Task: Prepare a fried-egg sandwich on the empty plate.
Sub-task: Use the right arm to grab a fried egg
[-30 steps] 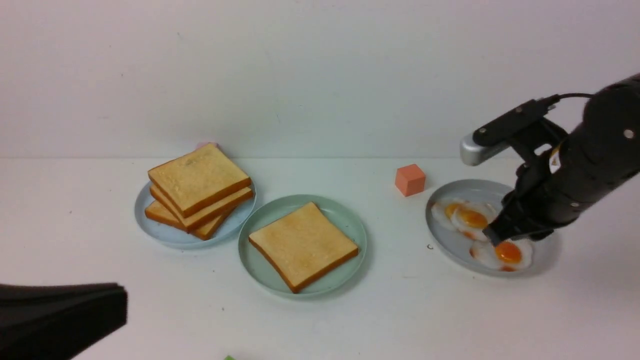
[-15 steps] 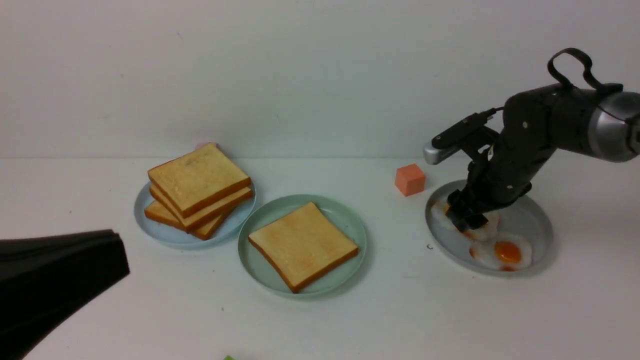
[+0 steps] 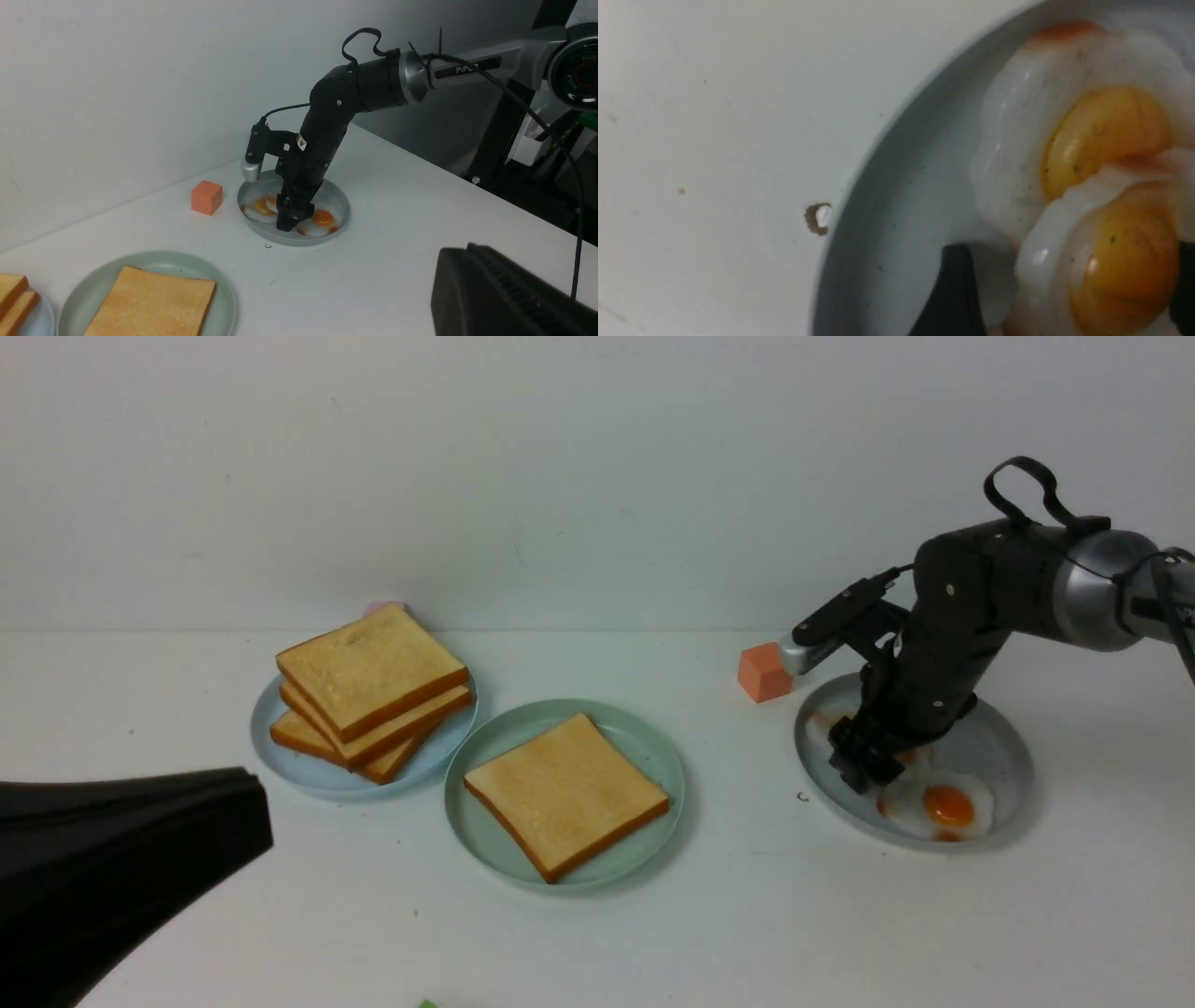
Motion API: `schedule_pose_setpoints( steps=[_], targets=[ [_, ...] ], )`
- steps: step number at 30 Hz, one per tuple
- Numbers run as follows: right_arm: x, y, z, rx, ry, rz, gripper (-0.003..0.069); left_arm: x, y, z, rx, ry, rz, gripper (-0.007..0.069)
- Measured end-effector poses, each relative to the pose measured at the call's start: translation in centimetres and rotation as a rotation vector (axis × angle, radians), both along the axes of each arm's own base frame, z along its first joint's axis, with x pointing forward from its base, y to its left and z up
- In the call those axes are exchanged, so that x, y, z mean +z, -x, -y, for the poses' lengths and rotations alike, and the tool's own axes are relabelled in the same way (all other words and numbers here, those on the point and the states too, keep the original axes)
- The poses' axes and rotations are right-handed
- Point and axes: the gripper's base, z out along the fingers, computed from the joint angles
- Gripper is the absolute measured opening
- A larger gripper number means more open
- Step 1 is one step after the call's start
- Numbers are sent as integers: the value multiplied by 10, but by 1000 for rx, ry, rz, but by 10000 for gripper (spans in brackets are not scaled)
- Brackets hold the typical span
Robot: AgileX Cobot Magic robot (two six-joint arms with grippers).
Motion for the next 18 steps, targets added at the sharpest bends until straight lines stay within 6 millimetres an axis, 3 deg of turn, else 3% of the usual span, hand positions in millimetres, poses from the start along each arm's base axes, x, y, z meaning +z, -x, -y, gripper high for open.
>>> schedule_pose_setpoints(
  steps=[6,8,12,15,17,18],
  targets=[
    [-1,-1,4,-34,41,14,524,0,0,0,1,-2,3,-13],
    [0,-2,6,-39,61,17,454,0,0,0,1,-2,4,-13],
    [2,-1,8,-37,79,18,436,0,0,0,1,-3,3,-13],
    [11,1,9,-37,84,25,347,0,-1,1,1,-4,2,-13],
    [25,3,11,-33,92,51,169,0,0,1,1,-4,2,-13],
    [26,3,11,-33,92,54,154,0,0,1,1,-4,2,-13]
  ],
)
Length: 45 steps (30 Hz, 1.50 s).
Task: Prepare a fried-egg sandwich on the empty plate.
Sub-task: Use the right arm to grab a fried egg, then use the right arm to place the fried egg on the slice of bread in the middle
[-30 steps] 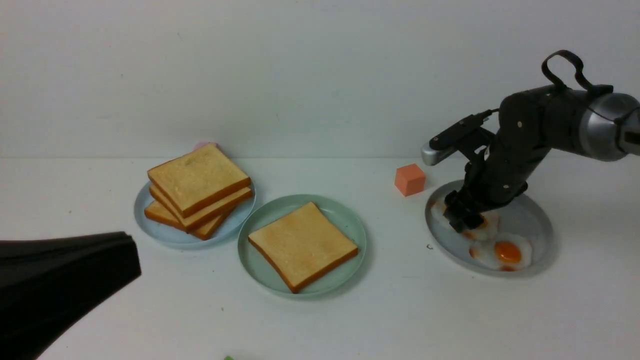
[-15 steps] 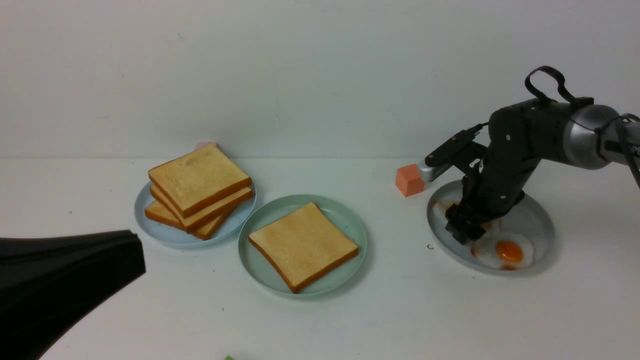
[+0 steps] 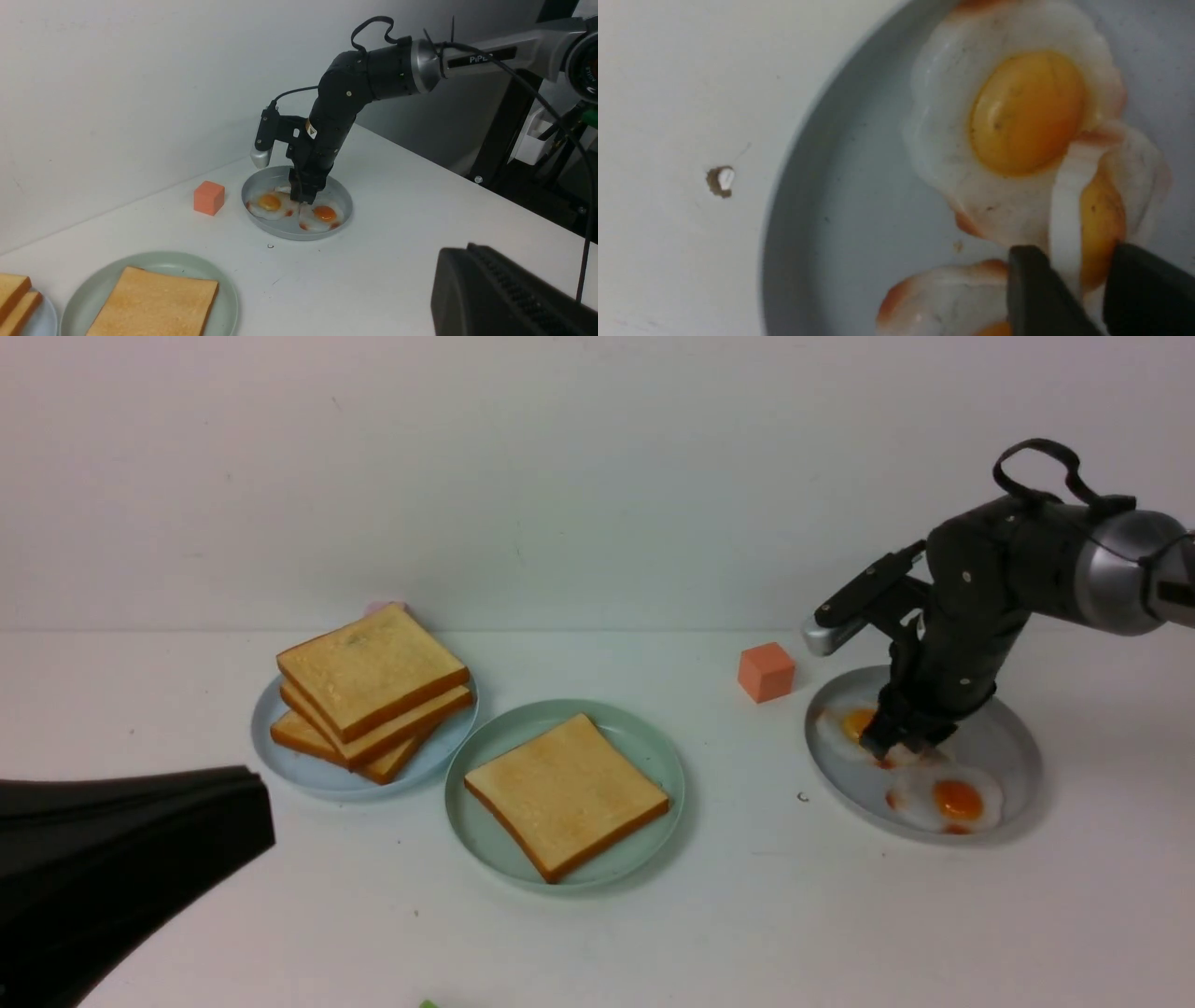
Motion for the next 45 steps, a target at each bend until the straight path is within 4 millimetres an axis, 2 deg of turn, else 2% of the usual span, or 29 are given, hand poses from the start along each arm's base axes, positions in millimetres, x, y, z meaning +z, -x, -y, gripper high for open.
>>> schedule_pose_setpoints(
  steps=[1,13,17,19,20,21,22,23,24,25,26,27,29,30,32,33,34,35,38,45],
  targets=[
    [9,0,2,9,20,24,68,0,0,0,0,0,0,-13],
    [29,8,5,-13,20,35,71,0,0,0,2,-3,-2,-13],
    [52,16,7,-75,1,73,71,-4,-1,-2,20,-37,-31,-13],
    [75,25,5,-111,-23,105,71,-8,-2,-3,39,-65,-59,-13],
    [77,27,5,-114,-24,106,71,-9,-2,-3,43,-70,-65,-13],
    [97,38,-4,-121,-55,138,71,-11,-3,-5,69,-82,-95,-13],
    [97,38,-4,-124,-56,136,71,-11,-4,-6,73,-83,-99,-13],
    [116,51,-20,-109,-94,164,71,-14,-7,-9,129,-94,-120,-13],
    [123,58,-29,-96,-113,175,71,-14,-8,-11,156,-90,-137,-13],
    [125,59,-29,-96,-117,178,71,-14,-9,-12,168,-93,-130,-13],
    [138,75,-56,-41,-169,194,71,-14,-13,-17,239,-74,-150,-13],
    [139,76,-56,-41,-172,195,71,-14,-13,-17,242,-79,-140,-13],
    [146,99,-100,65,-240,181,71,-11,-18,-23,338,-33,-141,-13],
    [146,98,-100,65,-242,179,71,-11,-19,-24,347,-26,-138,-13],
    [144,108,-124,118,-271,158,71,-9,-20,-26,382,-5,-130,-13],
    [139,112,-144,159,-276,140,71,-8,-21,-28,403,10,-119,-13],
    [134,112,-154,177,-273,130,71,-7,-22,-28,406,16,-119,-13],
    [133,112,-156,180,-272,128,71,-7,-22,-28,407,16,-118,-13],
    [111,102,-176,200,-252,89,71,-7,-22,-28,410,28,-123,-13],
    [74,78,-195,195,-214,46,71,-7,-22,-28,407,31,-121,-13]
  ],
)
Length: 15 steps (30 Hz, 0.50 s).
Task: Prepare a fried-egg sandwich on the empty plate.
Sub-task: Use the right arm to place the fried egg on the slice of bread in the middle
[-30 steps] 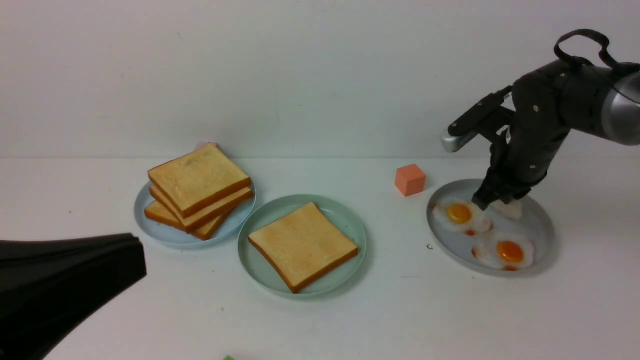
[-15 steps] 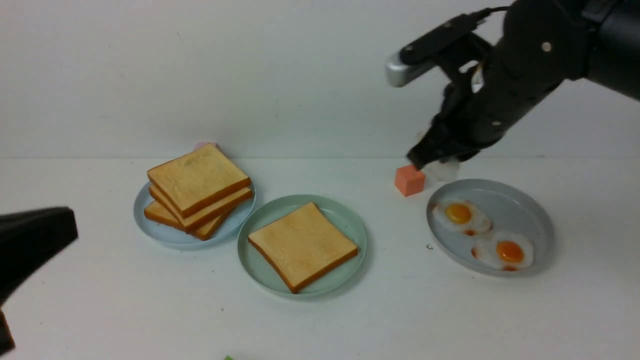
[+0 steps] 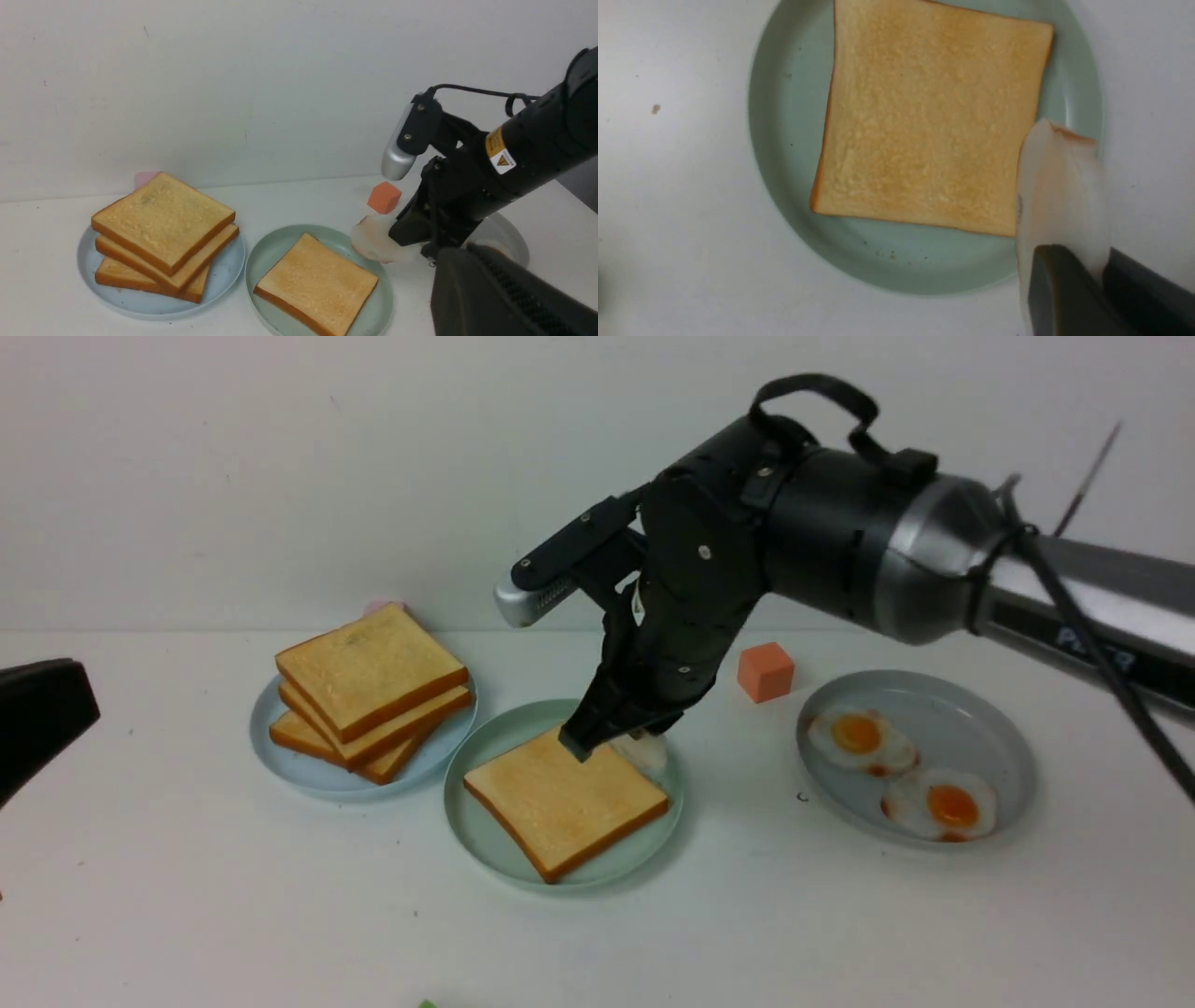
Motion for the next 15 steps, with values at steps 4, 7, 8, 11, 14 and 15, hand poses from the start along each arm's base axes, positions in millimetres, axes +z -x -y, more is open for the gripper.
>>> schedule_pose_setpoints(
  steps=[4,7,8,11,14,15],
  targets=[
    [-14,-9,-5,6,22,12,71,1,1,1,-16,12,9,-13],
    [-23,-16,-8,17,45,38,71,1,1,2,-18,14,10,-13],
    [-26,-17,-8,19,48,43,71,1,1,2,-19,15,9,-13],
    [-32,-20,-10,24,52,47,71,1,1,2,-21,18,5,-13],
    [-35,-21,-11,25,47,53,71,1,1,2,-22,22,-1,-13],
    [-36,-22,-12,23,45,54,71,1,1,2,-22,23,-1,-13]
  ],
)
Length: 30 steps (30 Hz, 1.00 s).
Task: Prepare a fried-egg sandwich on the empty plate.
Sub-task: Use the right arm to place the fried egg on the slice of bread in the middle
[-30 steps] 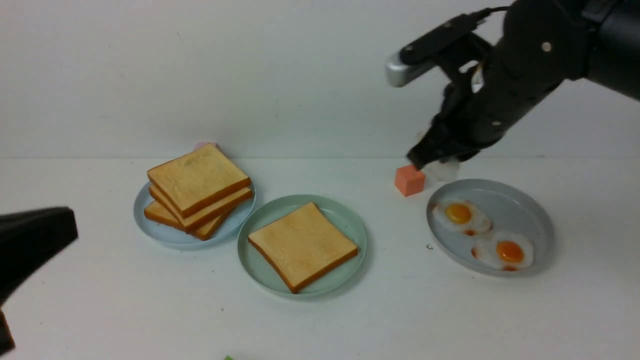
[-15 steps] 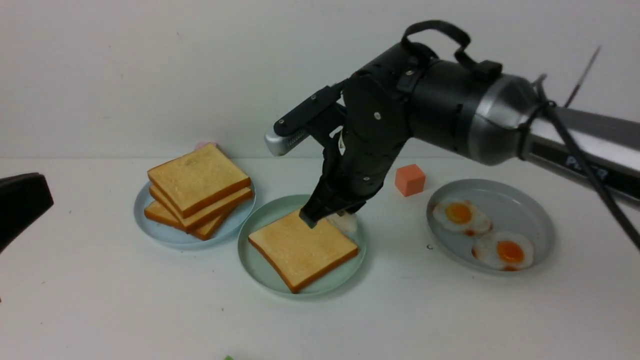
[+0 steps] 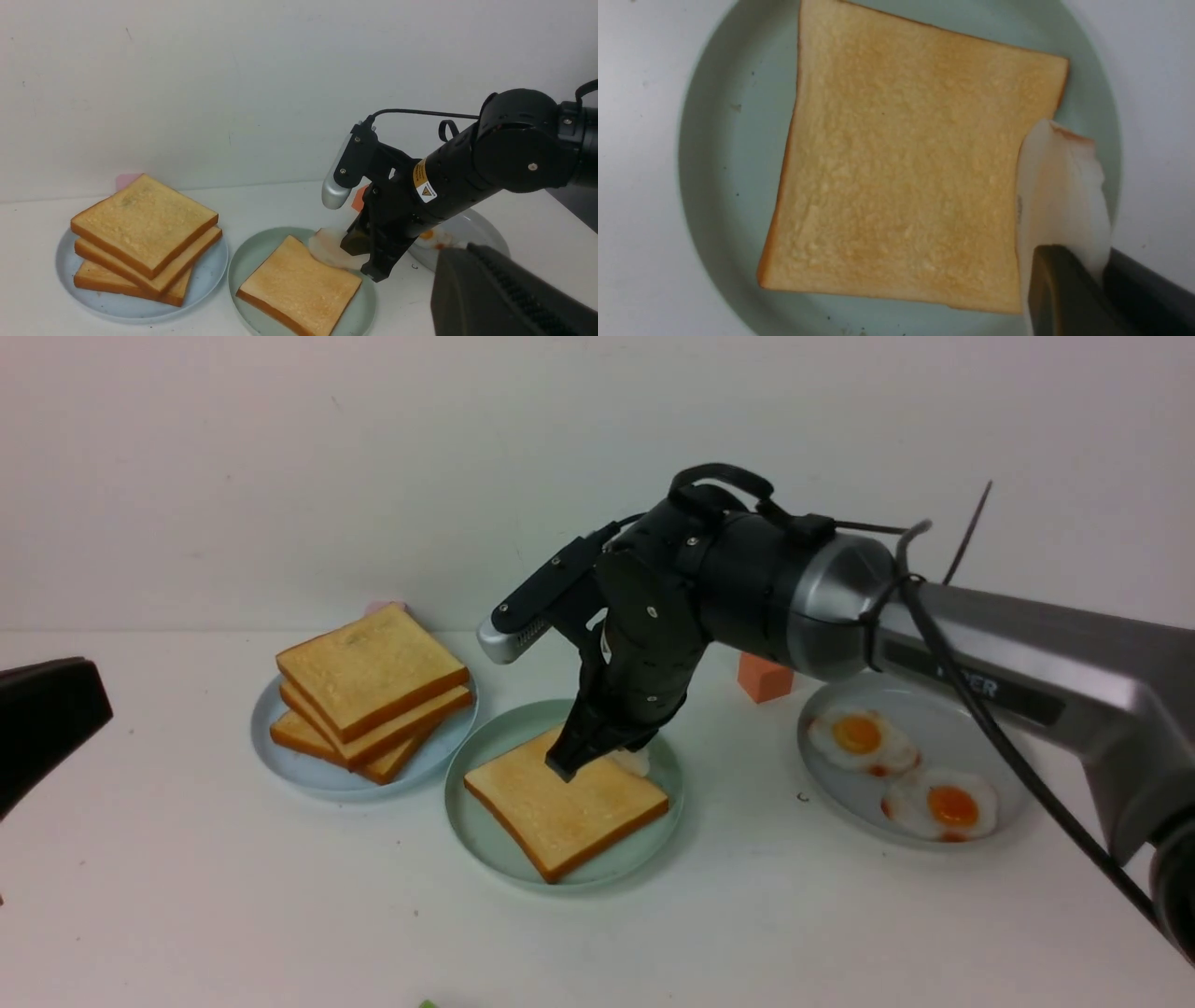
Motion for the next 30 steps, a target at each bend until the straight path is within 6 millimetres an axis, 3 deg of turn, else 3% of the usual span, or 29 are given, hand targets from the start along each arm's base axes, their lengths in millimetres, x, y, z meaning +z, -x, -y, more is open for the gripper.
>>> schedule_pose_setpoints(
  steps=[14,18,24,30],
  targets=[
    [-6,-2,-4,-17,-35,-8,95,0,0,0,-2,5,-6,-13],
    [-6,0,-8,-27,-90,-27,162,-1,1,1,-7,14,-22,-13],
    [-7,2,-17,-38,-179,-47,379,-2,1,1,-12,24,-38,-13],
    [-6,1,-19,-41,-207,-42,488,-2,1,2,-16,30,-49,-13]
  ],
)
